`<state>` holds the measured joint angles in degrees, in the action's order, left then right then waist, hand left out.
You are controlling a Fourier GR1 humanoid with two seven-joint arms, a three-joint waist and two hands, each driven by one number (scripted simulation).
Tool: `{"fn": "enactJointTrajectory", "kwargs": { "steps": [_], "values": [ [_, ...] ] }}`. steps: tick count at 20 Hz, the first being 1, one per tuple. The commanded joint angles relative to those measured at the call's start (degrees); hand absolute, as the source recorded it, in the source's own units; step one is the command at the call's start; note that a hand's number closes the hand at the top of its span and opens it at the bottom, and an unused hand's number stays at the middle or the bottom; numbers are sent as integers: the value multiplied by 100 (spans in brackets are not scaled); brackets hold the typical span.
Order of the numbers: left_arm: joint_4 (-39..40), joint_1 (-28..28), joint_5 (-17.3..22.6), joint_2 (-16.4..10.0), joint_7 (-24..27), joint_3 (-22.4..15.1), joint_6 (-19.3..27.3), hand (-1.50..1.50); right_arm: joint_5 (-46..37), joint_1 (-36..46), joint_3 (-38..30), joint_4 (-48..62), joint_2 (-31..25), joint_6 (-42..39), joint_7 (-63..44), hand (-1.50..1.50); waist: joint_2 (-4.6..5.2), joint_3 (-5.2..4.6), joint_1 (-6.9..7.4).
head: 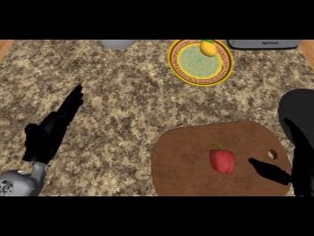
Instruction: Pick the bell pepper from the cutting board and place it in the pan
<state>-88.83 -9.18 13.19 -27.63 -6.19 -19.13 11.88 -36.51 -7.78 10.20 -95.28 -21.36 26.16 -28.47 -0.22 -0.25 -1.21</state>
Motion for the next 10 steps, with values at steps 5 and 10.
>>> {"fn": "enactJointTrajectory", "kwargs": {
  "steps": [5,10],
  "values": [
    [28,-399,130,-75,-332,140,-275,0,-1131,769,653,-780,-363,-2418,-2917,-150,37,-9,172],
    [-11,-261,-83,92,-203,-53,-150,0,-307,1437,968,-813,-24,-4299,-4204,-150,52,-9,297]
  ]
}}
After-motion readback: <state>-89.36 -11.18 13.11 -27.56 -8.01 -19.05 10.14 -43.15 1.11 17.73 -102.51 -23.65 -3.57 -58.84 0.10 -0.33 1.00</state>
